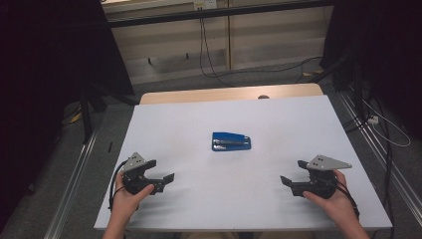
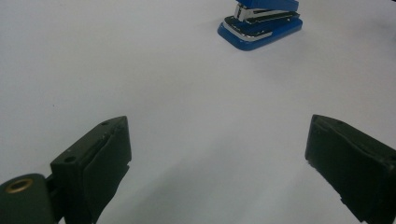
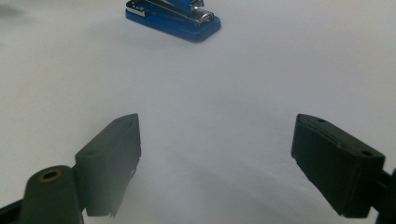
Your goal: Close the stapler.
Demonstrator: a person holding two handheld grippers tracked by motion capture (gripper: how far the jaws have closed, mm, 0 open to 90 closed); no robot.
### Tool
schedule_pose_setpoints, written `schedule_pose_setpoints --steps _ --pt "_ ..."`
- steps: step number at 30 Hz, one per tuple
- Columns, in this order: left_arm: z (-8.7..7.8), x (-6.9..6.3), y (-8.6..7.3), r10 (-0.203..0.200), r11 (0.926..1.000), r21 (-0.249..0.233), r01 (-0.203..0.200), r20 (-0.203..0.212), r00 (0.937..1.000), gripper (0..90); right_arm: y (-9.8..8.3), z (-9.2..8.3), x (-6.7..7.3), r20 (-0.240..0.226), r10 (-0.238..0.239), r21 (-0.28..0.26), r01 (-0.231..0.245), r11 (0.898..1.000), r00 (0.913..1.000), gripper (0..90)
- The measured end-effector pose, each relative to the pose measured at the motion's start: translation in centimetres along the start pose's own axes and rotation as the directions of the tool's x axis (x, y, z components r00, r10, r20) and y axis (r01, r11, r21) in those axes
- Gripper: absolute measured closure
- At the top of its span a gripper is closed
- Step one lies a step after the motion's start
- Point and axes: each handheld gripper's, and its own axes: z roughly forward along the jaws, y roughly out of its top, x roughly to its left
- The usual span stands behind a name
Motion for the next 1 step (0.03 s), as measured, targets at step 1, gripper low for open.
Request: schedule_pose_setpoints --steps 1 --pt "0.01 -0.01 0.0 0.0 1.0 0.002 0.0 -0.002 1.0 7.2 0.0 0.01 0.03 0.002 -0.007 -0.001 0.007 1.0 1.0 15.0"
